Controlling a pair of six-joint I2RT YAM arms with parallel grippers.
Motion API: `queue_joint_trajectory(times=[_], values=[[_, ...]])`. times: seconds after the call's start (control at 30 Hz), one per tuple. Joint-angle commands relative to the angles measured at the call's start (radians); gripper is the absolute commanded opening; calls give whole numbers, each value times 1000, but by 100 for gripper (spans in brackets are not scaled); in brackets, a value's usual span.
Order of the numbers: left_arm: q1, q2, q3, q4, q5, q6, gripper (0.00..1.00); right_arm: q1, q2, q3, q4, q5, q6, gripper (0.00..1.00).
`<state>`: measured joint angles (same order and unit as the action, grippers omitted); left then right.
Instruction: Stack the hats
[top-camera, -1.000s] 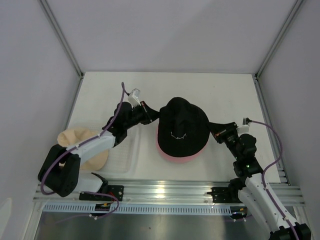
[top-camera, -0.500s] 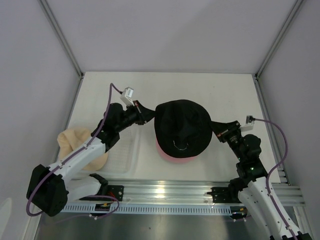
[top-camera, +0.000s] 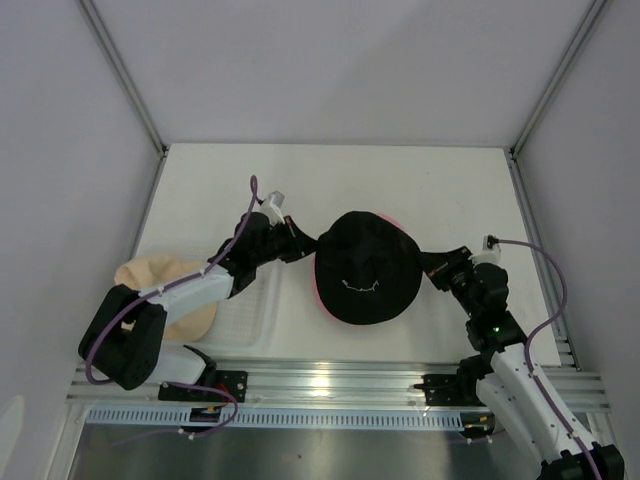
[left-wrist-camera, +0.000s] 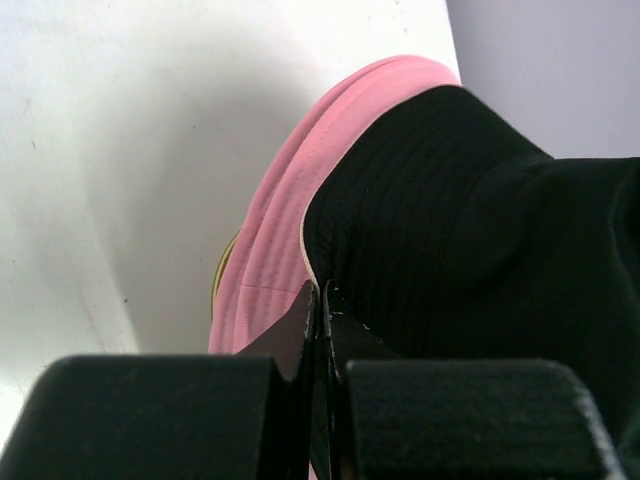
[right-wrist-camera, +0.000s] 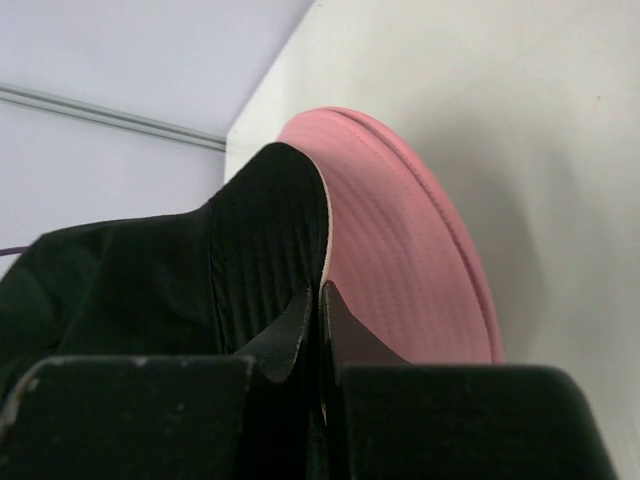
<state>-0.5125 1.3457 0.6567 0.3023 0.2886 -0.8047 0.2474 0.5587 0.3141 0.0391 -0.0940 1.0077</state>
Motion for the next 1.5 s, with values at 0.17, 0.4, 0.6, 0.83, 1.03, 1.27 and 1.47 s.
queue_joint_trajectory(times=[0.17,0.4,0.6,0.83,1.03,1.27,1.47], values=[[2,-9,-75,52,-137,12,1,-5,76,-110,129,63,-86,0],[-26,-54,-115,109,-281,131,1,-3,-9,-214,238,128,-233,0],[-26,-83,-108,136,-301,206,1,3,-7,-224,318,112,-353,0],[-26,-258,16,-251,-359,97,45,26,40,-165,175,222,-138,0],[-26,-445,-127,-151,-231,-129,64,119,-11,-188,50,324,-6,0],[-107,-454,-256,70,-149,-275,60,158,-75,-207,15,359,92,0],[-199,-393,-318,210,-163,-364,58,193,-62,-185,10,387,112,0]])
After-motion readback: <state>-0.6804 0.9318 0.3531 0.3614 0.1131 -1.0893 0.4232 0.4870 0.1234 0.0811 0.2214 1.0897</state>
